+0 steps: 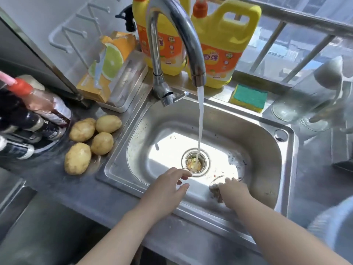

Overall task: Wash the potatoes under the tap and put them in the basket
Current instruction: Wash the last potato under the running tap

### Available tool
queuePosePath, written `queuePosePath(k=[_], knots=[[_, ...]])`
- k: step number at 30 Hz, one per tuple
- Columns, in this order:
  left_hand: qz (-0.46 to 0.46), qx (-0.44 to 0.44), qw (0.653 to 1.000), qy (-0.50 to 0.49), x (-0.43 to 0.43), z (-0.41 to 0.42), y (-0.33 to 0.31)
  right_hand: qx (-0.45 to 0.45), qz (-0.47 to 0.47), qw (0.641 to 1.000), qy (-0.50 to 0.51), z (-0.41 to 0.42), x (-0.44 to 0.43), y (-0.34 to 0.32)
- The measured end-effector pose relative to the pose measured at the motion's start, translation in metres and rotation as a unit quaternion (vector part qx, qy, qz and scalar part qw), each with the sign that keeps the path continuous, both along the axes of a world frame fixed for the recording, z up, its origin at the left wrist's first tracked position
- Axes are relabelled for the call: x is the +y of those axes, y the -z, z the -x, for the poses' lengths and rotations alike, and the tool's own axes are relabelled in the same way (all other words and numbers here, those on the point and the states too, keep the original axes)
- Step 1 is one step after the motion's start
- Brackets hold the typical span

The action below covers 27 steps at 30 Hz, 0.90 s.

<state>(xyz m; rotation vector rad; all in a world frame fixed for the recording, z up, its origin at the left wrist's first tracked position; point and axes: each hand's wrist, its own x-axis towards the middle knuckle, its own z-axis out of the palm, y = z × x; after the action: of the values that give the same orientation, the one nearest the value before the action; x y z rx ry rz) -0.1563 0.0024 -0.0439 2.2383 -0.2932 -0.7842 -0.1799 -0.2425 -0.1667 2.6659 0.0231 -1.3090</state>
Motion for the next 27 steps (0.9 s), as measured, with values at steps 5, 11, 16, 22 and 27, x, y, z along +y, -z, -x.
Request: queuePosePath(k=[5,11,16,22,27], knots=[[0.0,0.001,1.0,-0.007,-0.003,-0.003,-0.002,0.023,0.041,0.998,0.047,0.001,-0.011,0.021],[-0.004,0.012,1.0,-0.017,-0.001,-0.006,0.001,0.056,0.055,0.996,0.044,-0.003,-0.011,0.032],[-0.003,0.026,1.0,-0.011,-0.004,-0.011,0.0,0.174,-0.037,0.98,0.088,-0.025,0.009,-0.008],[0.036,0.055,0.993,-0.101,-0.016,-0.029,-0.011,0.085,-0.434,0.791,0.424,-0.062,0.028,-0.095],[0.152,0.074,0.971,-0.167,-0.034,-0.043,-0.037,0.039,-0.598,0.572,0.56,-0.08,0.057,-0.166]])
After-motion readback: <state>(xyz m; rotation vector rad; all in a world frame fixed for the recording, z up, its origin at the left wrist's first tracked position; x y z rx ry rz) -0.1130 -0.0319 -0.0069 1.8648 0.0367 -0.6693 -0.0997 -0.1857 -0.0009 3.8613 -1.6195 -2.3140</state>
